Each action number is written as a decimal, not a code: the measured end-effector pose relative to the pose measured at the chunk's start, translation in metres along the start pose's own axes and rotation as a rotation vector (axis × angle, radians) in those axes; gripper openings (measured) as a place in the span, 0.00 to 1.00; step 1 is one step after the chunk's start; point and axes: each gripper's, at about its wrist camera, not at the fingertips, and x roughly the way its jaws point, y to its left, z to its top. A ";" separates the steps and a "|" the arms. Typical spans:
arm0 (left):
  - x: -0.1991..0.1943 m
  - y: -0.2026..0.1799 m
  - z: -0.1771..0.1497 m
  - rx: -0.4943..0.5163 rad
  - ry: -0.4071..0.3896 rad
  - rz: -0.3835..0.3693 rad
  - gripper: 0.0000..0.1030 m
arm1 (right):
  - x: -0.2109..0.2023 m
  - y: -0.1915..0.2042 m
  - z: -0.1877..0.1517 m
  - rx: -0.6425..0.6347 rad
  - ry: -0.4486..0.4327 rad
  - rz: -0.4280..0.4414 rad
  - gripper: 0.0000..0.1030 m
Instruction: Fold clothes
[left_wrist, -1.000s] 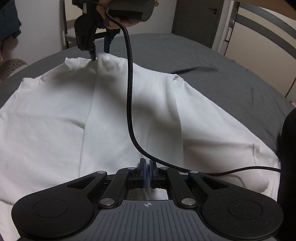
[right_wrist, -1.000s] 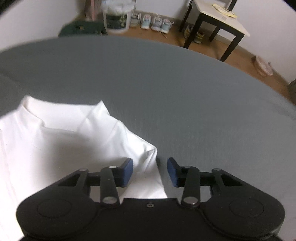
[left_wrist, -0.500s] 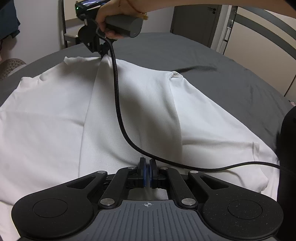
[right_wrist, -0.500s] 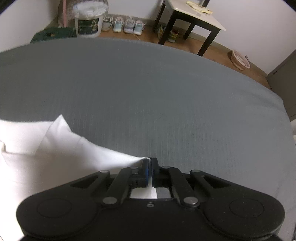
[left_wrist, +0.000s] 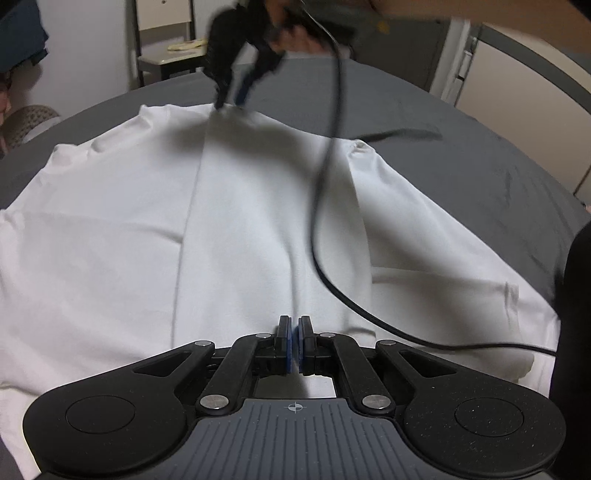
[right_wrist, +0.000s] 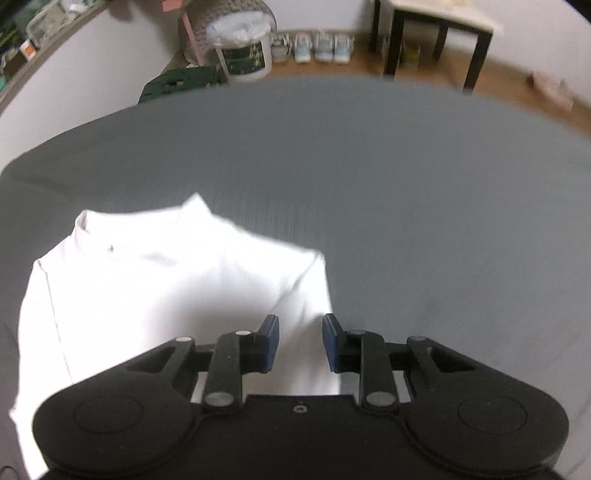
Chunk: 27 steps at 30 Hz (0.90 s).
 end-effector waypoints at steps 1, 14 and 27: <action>-0.002 0.004 0.000 -0.019 -0.009 0.007 0.01 | 0.004 -0.001 -0.005 0.020 -0.017 -0.029 0.27; -0.057 0.134 0.010 -0.392 -0.148 0.204 0.01 | -0.059 -0.021 -0.055 -0.070 -0.360 0.123 0.83; -0.012 0.268 0.055 -0.491 -0.189 0.259 0.91 | -0.050 -0.045 -0.055 -0.255 -0.345 0.165 0.97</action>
